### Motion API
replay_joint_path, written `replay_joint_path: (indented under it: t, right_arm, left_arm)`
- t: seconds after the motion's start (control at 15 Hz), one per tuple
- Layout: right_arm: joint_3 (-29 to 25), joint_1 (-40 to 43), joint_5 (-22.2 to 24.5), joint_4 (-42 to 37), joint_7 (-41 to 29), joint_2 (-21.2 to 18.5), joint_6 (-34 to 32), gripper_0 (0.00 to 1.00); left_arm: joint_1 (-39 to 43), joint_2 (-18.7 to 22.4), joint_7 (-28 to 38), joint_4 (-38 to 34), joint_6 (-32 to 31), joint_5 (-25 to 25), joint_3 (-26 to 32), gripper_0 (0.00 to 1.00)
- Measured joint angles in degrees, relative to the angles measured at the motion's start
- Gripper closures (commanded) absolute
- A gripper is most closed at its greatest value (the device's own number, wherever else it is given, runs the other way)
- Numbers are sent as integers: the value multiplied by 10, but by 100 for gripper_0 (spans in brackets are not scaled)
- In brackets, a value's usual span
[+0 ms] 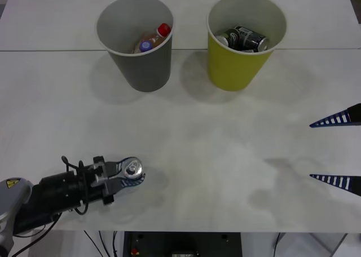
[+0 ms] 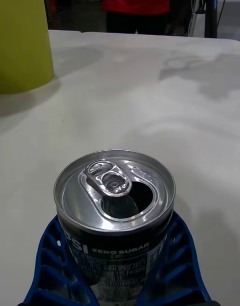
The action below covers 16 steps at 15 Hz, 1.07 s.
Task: Put the can into the green bin and the plastic bottle into the gray bin
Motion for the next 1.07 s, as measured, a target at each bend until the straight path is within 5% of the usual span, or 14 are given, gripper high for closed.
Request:
replay_joint_path:
  t: [0.27,0.8,1.07]
  right_arm:
    - [0,0,0,0,0,0,0,0]
    - [0,0,0,0,0,0,0,0]
    - [0,0,0,0,0,0,0,0]
  left_arm:
    - [-6,18,65,-44,5,-48,10,100]
    - [-9,30,436,-311,-6,-274,47,100]
    - [-49,30,601,-407,-80,-354,69,100]
